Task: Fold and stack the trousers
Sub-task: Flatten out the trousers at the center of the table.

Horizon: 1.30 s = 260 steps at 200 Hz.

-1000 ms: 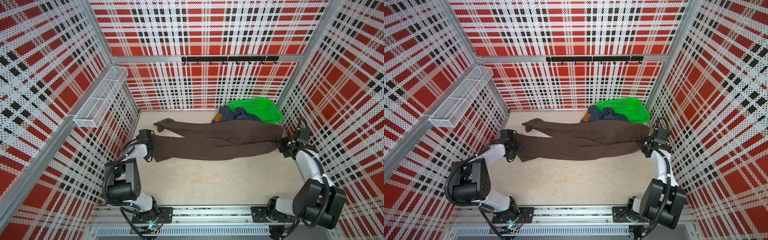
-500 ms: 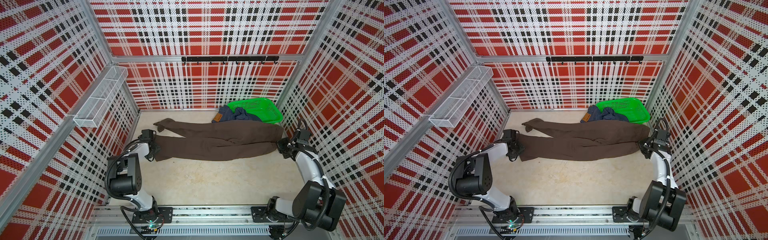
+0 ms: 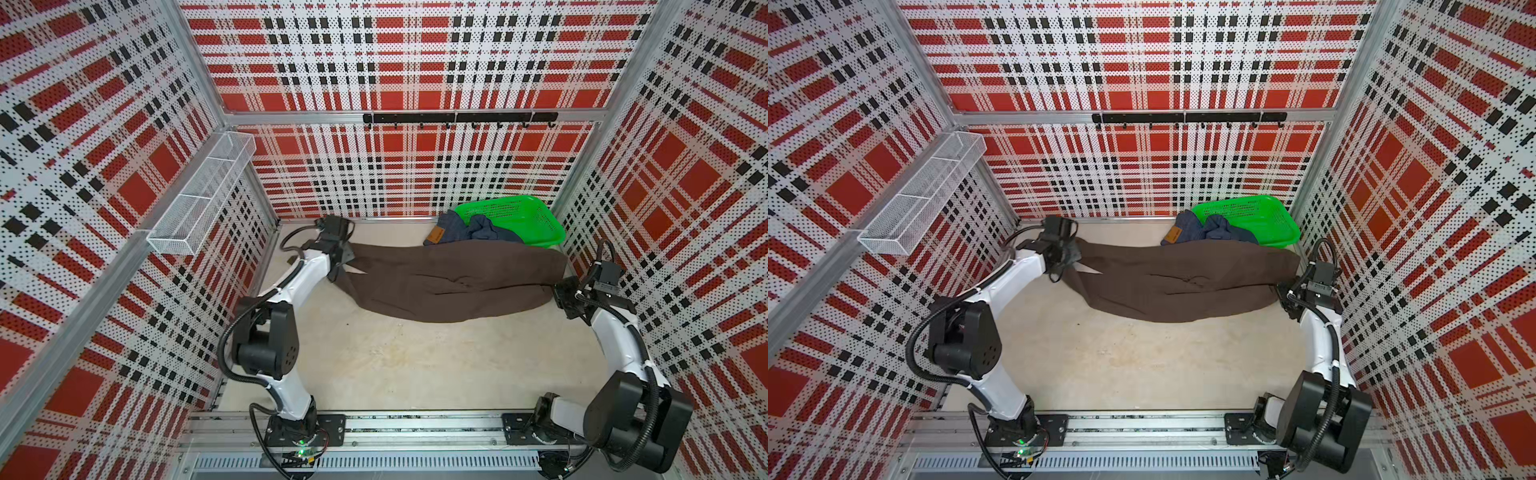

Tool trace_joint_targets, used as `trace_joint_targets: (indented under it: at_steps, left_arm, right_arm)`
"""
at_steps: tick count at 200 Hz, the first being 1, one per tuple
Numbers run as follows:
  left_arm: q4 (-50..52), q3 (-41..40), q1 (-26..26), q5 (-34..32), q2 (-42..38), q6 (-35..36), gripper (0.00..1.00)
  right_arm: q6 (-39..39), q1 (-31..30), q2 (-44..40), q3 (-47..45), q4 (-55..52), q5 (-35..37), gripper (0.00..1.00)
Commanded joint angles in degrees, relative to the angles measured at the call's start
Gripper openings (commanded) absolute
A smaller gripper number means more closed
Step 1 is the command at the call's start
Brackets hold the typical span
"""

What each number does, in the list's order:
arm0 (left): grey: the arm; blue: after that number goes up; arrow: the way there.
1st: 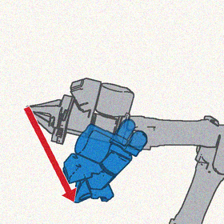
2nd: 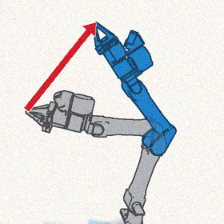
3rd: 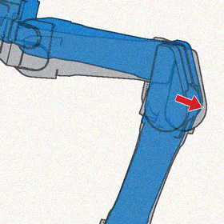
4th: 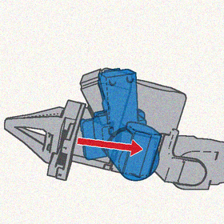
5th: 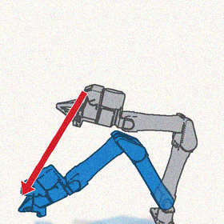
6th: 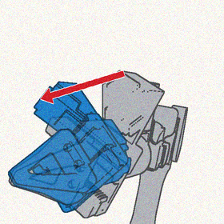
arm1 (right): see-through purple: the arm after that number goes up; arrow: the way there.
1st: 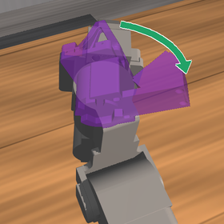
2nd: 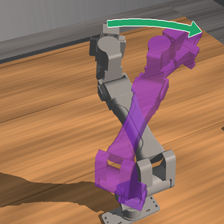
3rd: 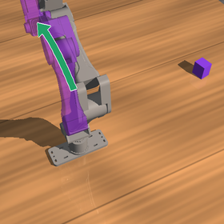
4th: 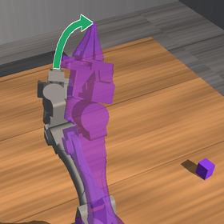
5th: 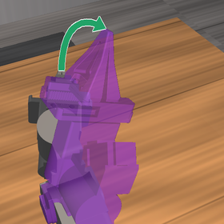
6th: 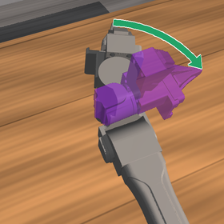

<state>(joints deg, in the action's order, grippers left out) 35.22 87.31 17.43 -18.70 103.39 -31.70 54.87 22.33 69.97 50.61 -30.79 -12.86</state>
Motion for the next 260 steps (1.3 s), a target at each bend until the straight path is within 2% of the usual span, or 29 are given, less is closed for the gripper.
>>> trace_joint_targets:
  at_steps: [1,16,21,30,35,49,69,103,134,179,219,245,260]
  left_arm:
    - [10.1,9.7,10.2,-3.8,9.4,1.3,0.00]
    - [13.1,17.2,15.4,-2.7,17.1,2.1,0.01]
    - [14.5,19.7,16.9,-2.1,19.4,2.6,0.10]
    - [15.9,23.1,19.1,-1.9,22.3,3.1,0.36]
    - [16.2,24.2,20.0,-2.1,23.2,3.3,0.45]
    - [16.0,25.3,21.2,-2.4,23.2,3.4,0.62]
    - [15.2,24.2,20.8,-4.2,19.7,3.8,0.73]
    - [12.4,17.7,18.3,-2.3,13.2,4.8,0.73]
    - [8.6,11.6,14.0,2.7,11.8,6.5,0.72]
    - [6.4,15.1,12.3,13.1,15.9,12.6,0.75]
    - [6.0,18.4,11.9,18.8,20.9,14.0,0.74]
    - [6.1,19.2,12.3,21.1,23.2,14.3,0.69]
    - [6.0,18.0,12.7,21.1,23.5,14.2,0.59]
  right_arm:
    - [-0.7,0.7,-1.6,0.4,-0.3,0.8,0.00]
    - [-0.8,0.7,-1.8,0.5,-0.6,1.1,0.00]
    - [-0.8,0.7,-1.9,0.5,-0.6,1.1,0.00]
    - [-1.0,0.7,-2.0,0.7,-0.9,1.3,0.00]
    - [-1.0,0.7,-2.1,0.7,-1.0,1.4,0.00]
    - [-1.3,0.7,-2.4,0.8,-1.4,1.4,0.00]
    - [-1.5,0.7,-2.9,0.7,-1.7,1.6,0.00]
    - [-1.3,0.7,-3.1,0.6,-1.4,1.1,0.00]
    - [-1.1,0.7,-3.2,0.4,-1.2,0.7,0.00]
    - [-1.3,0.7,-3.2,0.2,-1.3,0.7,0.00]
    - [-1.3,0.8,-3.8,-0.4,-1.6,0.6,0.00]
    - [-1.4,0.7,-4.1,-0.3,-1.9,1.0,0.00]
    - [-1.4,0.7,-4.0,-0.3,-1.9,0.9,0.00]
